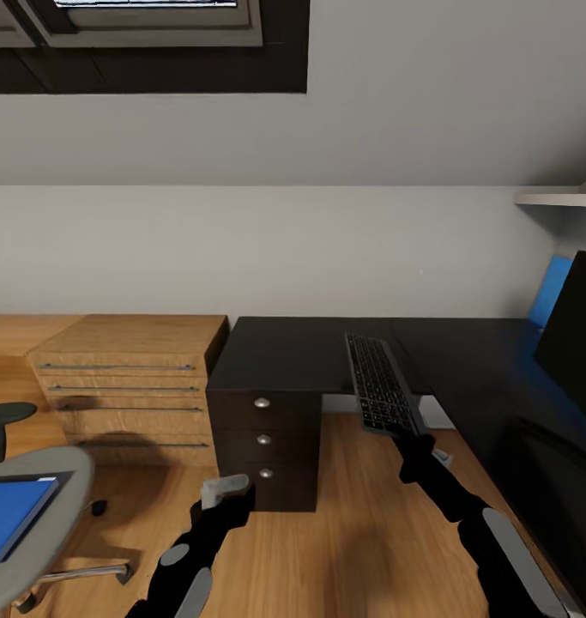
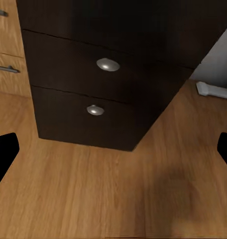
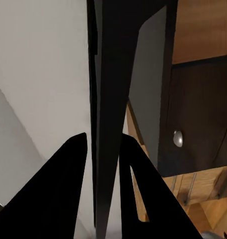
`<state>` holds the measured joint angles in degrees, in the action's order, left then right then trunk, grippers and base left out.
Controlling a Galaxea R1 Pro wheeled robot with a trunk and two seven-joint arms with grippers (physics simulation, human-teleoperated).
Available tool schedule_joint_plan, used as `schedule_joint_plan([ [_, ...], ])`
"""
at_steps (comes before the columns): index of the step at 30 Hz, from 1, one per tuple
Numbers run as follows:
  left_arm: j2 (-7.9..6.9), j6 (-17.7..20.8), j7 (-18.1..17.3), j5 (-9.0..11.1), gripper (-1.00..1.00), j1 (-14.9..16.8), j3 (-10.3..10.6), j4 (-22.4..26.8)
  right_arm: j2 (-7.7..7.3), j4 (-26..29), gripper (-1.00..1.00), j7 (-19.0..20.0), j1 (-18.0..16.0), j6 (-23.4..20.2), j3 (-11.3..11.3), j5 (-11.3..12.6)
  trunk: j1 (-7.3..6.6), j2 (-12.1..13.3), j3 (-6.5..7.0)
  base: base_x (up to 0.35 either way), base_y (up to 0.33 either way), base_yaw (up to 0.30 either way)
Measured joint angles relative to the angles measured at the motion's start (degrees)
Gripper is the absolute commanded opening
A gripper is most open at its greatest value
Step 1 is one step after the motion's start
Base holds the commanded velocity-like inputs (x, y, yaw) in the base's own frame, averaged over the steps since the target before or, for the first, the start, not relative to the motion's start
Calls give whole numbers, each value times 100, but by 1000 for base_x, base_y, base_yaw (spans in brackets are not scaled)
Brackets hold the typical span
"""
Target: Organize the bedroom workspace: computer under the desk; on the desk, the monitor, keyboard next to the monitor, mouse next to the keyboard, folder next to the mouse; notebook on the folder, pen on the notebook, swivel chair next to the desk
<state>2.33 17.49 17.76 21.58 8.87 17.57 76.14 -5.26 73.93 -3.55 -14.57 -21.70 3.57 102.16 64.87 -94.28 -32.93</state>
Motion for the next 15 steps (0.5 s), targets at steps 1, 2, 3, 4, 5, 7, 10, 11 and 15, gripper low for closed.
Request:
schedule_joint_plan([
  [1, -76, -19, 5, 4, 100, -159, 74, 167, 3, -43, -100, -5, -9, 1, -2, 1, 0, 0, 0, 118, 0, 0],
  [2, -105, -24, 7, 5, 100, -218, 101, 229, 4, -58, -100, -6, -14, 2, -2, 12, 0, 0, 1, 131, 0, 0],
  [3, -143, -27, 9, 7, 100, -298, 132, 312, 5, -82, -100, -9, -24, 2, -4, 5, 0, 0, 1, 158, 0, 0],
  [4, -180, -30, 11, 9, 100, -365, 155, 383, 7, -105, -100, -11, -33, 2, -4, 1, 0, 0, 1, 168, 0, 0],
  [5, -189, -31, 12, 9, 100, -380, 159, 401, 7, -110, -100, -11, -35, 3, -4, 7, -1, 0, 1, 205, 0, 0],
  [7, -211, -36, 13, 12, 100, -421, 171, 442, 13, -123, -100, -12, -40, 3, -5, 5, -1, 0, 1, 228, 0, 0],
  [10, -220, -35, 14, 13, 100, -437, 175, 458, 15, -128, -100, -13, -42, 3, -5, 2, -1, 0, 1, 252, 0, 0],
  [11, -221, -36, 14, 12, 100, -437, 175, 460, 15, -128, -100, -13, -42, 3, -5, 2, -1, 0, 1, 261, 0, 0],
  [15, -222, -35, 14, 12, 100, -436, 169, 463, 13, -139, -100, -18, -47, 2, -5, -6, -2, 0, 1, 264, 0, 0],
])
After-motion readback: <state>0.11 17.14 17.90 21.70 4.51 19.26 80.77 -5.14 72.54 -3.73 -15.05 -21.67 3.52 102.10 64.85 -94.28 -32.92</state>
